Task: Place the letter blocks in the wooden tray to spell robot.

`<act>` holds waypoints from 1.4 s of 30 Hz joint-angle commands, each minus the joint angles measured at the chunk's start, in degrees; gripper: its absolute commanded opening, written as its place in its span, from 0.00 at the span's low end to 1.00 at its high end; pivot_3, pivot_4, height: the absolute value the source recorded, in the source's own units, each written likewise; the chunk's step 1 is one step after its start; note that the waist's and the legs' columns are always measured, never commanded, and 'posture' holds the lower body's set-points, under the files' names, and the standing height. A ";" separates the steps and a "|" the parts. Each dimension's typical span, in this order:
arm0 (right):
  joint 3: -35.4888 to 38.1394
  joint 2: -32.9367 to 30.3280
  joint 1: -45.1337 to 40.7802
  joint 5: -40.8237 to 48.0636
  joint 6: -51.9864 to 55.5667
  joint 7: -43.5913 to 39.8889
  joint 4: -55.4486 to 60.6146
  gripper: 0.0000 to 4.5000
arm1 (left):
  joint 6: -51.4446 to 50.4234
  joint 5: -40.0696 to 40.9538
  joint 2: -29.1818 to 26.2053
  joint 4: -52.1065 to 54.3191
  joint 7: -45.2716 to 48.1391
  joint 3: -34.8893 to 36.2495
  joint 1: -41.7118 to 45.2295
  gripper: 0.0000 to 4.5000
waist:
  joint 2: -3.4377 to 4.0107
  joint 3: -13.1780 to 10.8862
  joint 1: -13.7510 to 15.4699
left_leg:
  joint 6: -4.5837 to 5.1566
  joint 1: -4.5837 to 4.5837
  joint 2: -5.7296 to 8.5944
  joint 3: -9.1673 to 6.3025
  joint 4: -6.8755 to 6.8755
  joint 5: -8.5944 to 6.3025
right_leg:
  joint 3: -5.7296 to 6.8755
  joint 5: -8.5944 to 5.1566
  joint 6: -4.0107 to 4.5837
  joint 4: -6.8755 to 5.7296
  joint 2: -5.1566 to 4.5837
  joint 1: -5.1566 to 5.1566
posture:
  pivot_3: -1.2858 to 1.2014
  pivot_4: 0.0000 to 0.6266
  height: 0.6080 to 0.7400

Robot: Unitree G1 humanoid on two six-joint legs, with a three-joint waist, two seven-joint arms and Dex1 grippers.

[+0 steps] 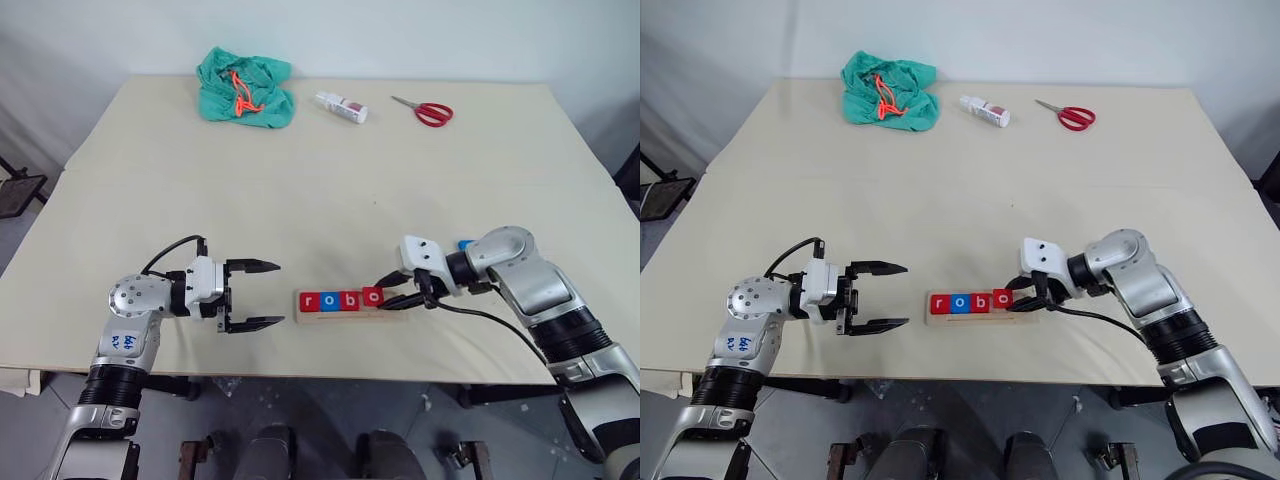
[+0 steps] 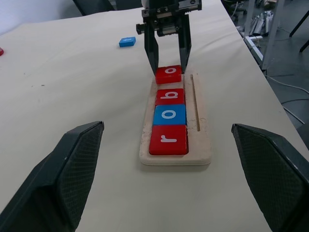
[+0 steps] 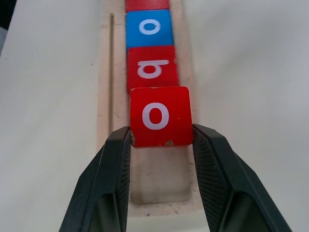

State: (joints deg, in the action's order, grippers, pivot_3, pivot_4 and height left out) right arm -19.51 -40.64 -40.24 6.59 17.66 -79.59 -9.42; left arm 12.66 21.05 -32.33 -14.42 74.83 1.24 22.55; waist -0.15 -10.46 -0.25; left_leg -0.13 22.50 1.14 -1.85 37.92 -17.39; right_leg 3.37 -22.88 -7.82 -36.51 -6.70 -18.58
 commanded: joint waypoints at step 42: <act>45.60 -1.52 34.40 9.28 12.32 34.72 16.45 1.00 | 3.23 0.25 2.55 -5.31 1.58 -0.79 4.18 1.00 | -0.01 -0.01 0.37 | 0.00 0.04 0.02 -0.02 -0.04 0.00 | 0.16 0.00 -0.01 0.02 -0.03 0.07 | 0.52 0.24 1.00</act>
State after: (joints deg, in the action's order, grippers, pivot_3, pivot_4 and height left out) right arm 22.39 -42.65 -6.45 14.00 28.37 -48.16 3.54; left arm 15.12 20.95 -29.72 -19.70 75.96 0.06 26.02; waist -0.16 -10.47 0.12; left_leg -0.14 22.53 1.16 -1.84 37.87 -17.38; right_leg 3.52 -22.88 -7.82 -36.48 -6.74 -18.51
